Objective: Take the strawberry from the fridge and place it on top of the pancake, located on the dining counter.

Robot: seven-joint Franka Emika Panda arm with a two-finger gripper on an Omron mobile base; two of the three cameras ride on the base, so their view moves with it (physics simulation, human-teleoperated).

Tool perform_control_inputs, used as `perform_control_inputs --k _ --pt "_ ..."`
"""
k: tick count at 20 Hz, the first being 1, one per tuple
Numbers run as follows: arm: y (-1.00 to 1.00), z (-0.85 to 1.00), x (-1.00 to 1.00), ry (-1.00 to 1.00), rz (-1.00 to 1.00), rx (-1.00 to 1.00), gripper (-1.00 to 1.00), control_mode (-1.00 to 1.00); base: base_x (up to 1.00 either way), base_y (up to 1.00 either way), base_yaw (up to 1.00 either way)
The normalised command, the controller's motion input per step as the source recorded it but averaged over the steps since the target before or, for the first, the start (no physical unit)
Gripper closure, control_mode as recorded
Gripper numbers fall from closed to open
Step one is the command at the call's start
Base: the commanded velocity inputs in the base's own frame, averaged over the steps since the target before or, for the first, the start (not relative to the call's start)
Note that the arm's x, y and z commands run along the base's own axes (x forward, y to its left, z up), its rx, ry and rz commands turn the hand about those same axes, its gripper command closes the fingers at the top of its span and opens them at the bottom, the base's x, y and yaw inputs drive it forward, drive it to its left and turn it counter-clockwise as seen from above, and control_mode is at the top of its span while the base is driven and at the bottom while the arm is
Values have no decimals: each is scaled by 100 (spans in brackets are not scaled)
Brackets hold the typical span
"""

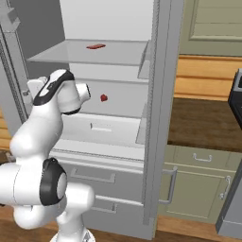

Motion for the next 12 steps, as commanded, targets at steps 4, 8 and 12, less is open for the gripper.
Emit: perform_control_inputs --k 4,8,12 --pt "77 -11 -39 -9 3 0 -100 -100 0 0 0" --pt "71 -8 -40 -6 0 1 -100 -100 0 0 0" --pt "60 -7 -25 -1 0 0 -100 -100 0 0 0"
